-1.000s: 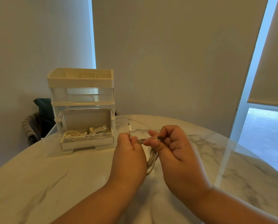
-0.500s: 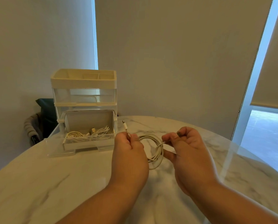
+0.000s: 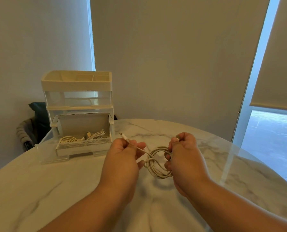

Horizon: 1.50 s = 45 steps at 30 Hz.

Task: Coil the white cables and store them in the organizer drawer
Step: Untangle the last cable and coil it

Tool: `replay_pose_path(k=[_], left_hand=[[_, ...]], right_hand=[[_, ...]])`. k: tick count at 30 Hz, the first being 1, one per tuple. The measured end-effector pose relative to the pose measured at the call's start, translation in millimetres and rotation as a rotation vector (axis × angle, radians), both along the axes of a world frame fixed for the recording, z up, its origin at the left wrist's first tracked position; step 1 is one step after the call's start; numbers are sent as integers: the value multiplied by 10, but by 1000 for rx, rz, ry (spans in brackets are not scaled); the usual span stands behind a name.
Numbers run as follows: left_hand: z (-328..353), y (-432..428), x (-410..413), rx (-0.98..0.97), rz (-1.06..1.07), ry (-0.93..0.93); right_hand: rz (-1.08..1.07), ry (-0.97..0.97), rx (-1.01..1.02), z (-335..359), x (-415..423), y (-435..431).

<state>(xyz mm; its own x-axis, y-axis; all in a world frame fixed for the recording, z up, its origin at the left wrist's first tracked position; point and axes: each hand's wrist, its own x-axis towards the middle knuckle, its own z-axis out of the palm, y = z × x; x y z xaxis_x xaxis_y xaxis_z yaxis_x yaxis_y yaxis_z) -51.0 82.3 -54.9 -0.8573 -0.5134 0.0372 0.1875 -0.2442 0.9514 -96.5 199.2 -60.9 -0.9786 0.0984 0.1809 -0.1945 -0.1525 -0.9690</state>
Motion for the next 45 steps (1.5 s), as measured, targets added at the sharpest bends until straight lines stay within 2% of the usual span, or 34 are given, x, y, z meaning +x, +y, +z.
replay_pose_path(k=[4,9,13,17,20,23,27,29,34,40,45], left_hand=[[63,-113,-48,276,18,80],[75,-160,-128,305,93,128],[6,-78,-81,187,8,53],[61,20,53,-260,-55,-95],[60,6,83,-472,-131,-166],[37,-2,81,-416,-166,-185],[12,50,82,-188,-208,-142],[-10,72,82,-148,-222,-135],[6,117,142,-328,-120,-106],[-39,143,156,-387,-48,-50],[-71,99,122,-402,-10,-53]], right_hand=[[27,-7,15,8,33,-11],[73,-73,-76,63,47,-10],[88,-114,-88,53,61,-33],[115,-155,-167,24,67,-48],[124,-155,-218,38,75,-43],[129,-170,-258,43,82,-45],[115,-199,-300,41,63,-46],[107,-196,-262,37,64,-32],[77,-168,-122,0,38,10],[194,-220,62,-59,17,-5],[294,-155,401,27,83,4]])
